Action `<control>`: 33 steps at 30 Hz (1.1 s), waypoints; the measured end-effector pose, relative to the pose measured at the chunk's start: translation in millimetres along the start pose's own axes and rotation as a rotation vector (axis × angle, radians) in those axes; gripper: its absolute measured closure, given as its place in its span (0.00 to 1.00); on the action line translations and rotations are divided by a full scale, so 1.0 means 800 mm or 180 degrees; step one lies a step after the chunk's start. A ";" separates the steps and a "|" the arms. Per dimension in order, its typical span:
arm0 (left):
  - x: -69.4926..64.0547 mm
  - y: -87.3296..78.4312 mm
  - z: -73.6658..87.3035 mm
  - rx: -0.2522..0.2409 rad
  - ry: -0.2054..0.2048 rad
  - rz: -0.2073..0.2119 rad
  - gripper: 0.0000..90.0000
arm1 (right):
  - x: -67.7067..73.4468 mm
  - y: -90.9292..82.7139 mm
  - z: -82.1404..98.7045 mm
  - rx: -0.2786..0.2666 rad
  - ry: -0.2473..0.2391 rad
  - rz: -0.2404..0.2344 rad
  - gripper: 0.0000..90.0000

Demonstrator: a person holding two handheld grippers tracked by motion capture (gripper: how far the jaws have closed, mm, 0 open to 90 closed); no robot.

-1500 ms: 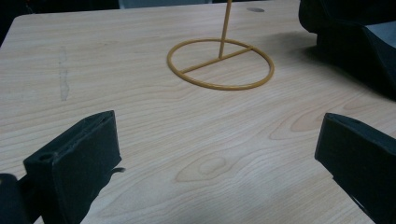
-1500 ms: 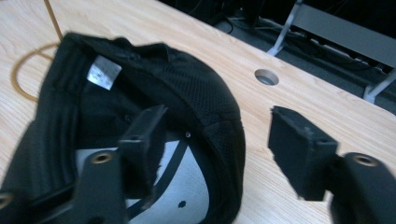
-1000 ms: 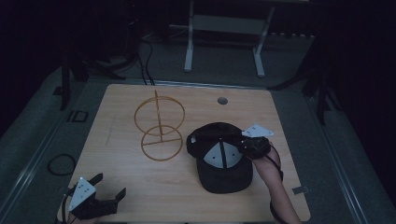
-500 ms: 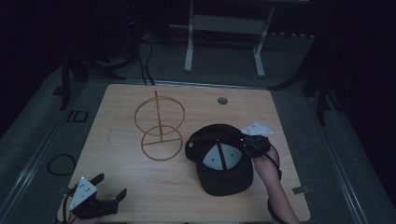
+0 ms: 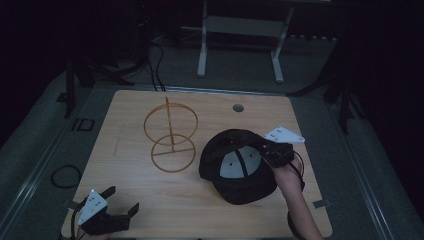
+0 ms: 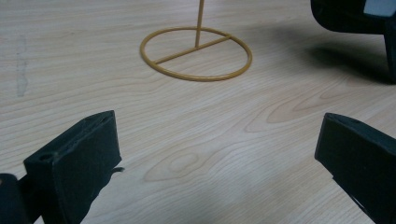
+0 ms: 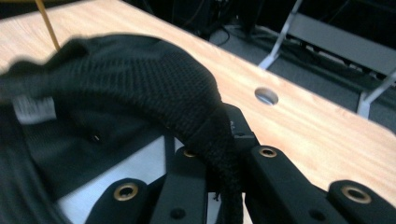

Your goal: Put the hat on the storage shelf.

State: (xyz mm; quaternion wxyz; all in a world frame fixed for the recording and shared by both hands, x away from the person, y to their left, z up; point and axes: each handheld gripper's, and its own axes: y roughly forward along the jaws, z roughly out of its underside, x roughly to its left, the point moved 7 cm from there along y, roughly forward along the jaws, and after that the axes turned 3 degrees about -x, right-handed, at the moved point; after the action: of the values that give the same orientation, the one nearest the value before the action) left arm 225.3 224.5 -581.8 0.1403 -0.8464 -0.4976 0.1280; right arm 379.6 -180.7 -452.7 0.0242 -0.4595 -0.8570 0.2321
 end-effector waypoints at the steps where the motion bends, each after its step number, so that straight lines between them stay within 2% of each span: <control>1: 0.000 0.000 0.000 0.0000 0.0000 0.0000 0.00 | 0.000 0.000 0.000 0.0000 0.0000 0.0000 0.98; 2: -0.004 0.002 -0.001 -0.0005 -0.0014 0.0038 0.00 | 0.001 -0.006 -0.009 -0.0063 -0.0008 0.0010 0.98; 5: -0.008 0.004 -0.002 -0.0008 -0.0010 0.0067 0.00 | -0.001 -0.011 -0.018 -0.0113 -0.0011 0.0041 0.98; 8: -0.016 0.007 -0.007 -0.0012 -0.0061 0.0132 0.00 | -0.005 -0.020 -0.031 -0.0188 -0.0054 0.0099 0.98; 9: -0.024 0.011 -0.011 -0.0009 -0.0083 0.0186 0.00 | -0.005 -0.022 -0.034 -0.0213 -0.0044 0.0113 0.98; 11: -0.028 0.012 -0.013 -0.0011 -0.0101 0.0219 0.00 | -0.008 -0.026 -0.040 -0.0251 -0.0036 0.0132 0.98; 13: -0.037 0.017 -0.020 0.0005 -0.0081 0.0275 0.00 | -0.009 -0.033 -0.047 -0.0313 -0.0029 0.0164 0.98; 14: -0.046 0.021 -0.027 -0.0005 -0.0111 0.0360 0.00 | -0.009 -0.034 -0.049 -0.0329 -0.0026 0.0166 0.98; 16: -0.057 0.025 -0.035 0.0000 -0.0099 0.0425 0.00 | -0.008 -0.040 -0.055 -0.0388 -0.0011 0.0156 0.98; 17: -0.057 0.025 -0.035 0.0000 -0.0099 0.0425 0.00 | -0.008 -0.040 -0.055 -0.0388 -0.0011 0.0156 0.98; 18: -0.064 0.028 -0.041 -0.0018 -0.0117 0.0483 0.00 | -0.007 -0.043 -0.058 -0.0406 -0.0007 0.0133 0.98; 19: -0.076 0.034 -0.051 -0.0049 -0.0093 0.0551 0.00 | -0.003 -0.048 -0.063 -0.0470 0.0028 0.0107 0.98; 21: -0.082 0.038 -0.056 -0.0052 -0.0072 0.0575 0.00 | 0.002 -0.052 -0.066 -0.0508 0.0063 0.0063 0.98; 22: -0.093 0.044 -0.065 -0.0073 0.0001 0.0633 0.00 | 0.005 -0.053 -0.067 -0.0521 0.0048 0.0058 0.98; 23: -0.093 0.044 -0.065 -0.0073 0.0001 0.0633 0.00 | 0.005 -0.053 -0.067 -0.0521 0.0048 0.0058 0.98; 26: -0.112 0.055 -0.080 -0.0087 0.0098 0.0722 0.00 | 0.015 -0.057 -0.069 -0.0549 0.0024 0.0034 0.98; 27: -0.124 0.063 -0.089 -0.0090 0.0154 0.0789 0.00 | 0.019 -0.059 -0.069 -0.0567 0.0022 0.0017 0.98; 28: -0.124 0.063 -0.089 -0.0090 0.0154 0.0789 0.00 | 0.019 -0.059 -0.069 -0.0567 0.0022 0.0017 0.98; 29: -0.134 0.071 -0.096 -0.0084 0.0225 0.0815 0.00 | 0.023 -0.060 -0.069 -0.0568 0.0002 0.0010 0.98; 30: -0.134 0.071 -0.096 -0.0084 0.0225 0.0815 0.00 | 0.023 -0.060 -0.069 -0.0570 -0.0007 0.0013 0.98; 31: -0.142 0.080 -0.102 -0.0070 0.0268 0.0840 0.00 | 0.024 -0.060 -0.069 -0.0568 -0.0010 0.0010 0.98; 33: -0.146 0.085 -0.104 -0.0064 0.0281 0.0855 0.00 | 0.025 -0.060 -0.069 -0.0571 -0.0008 -0.0001 0.98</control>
State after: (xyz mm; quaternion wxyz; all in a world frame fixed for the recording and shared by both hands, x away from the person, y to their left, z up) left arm 254.6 81.6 -520.3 0.1352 -0.9115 -0.3744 0.1034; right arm 345.0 -166.9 -386.5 -0.0180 -0.4594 -0.8744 0.1550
